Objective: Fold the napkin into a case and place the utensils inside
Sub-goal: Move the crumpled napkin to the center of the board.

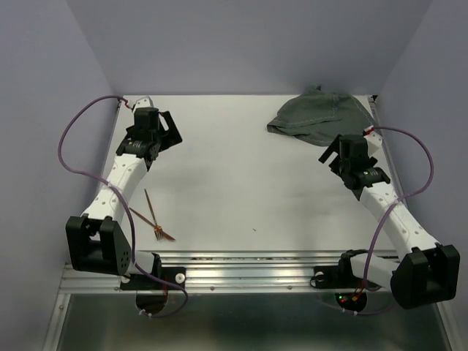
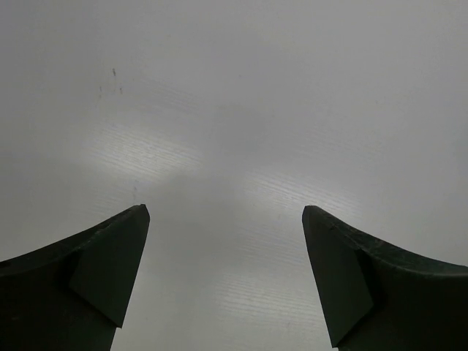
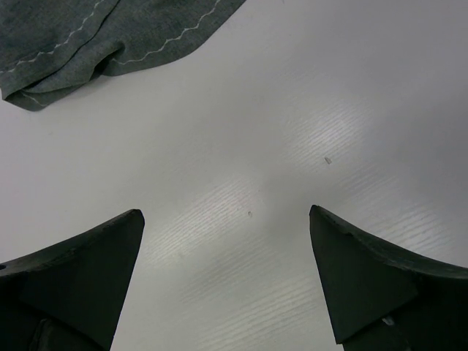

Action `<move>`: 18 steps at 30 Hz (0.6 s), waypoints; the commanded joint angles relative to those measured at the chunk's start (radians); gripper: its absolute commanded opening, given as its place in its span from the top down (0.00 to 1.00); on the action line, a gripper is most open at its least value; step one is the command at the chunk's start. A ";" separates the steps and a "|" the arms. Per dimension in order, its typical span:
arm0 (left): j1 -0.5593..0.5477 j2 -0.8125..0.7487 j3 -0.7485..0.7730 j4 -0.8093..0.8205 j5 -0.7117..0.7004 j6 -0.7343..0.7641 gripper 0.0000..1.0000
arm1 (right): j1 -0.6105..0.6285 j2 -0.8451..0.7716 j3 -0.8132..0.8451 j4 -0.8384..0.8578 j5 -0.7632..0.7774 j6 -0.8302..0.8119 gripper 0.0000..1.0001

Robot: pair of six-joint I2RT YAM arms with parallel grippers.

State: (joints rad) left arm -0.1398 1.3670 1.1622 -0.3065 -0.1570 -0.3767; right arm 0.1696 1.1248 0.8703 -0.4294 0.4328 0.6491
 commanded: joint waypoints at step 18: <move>-0.164 0.190 0.172 0.012 0.082 -0.005 0.04 | -0.007 0.049 -0.016 -0.008 -0.150 -0.032 0.00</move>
State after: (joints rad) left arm -0.2165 1.5112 1.2205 -0.3161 -0.0826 -0.3779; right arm 0.1696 1.1717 0.8677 -0.4419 0.3210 0.6312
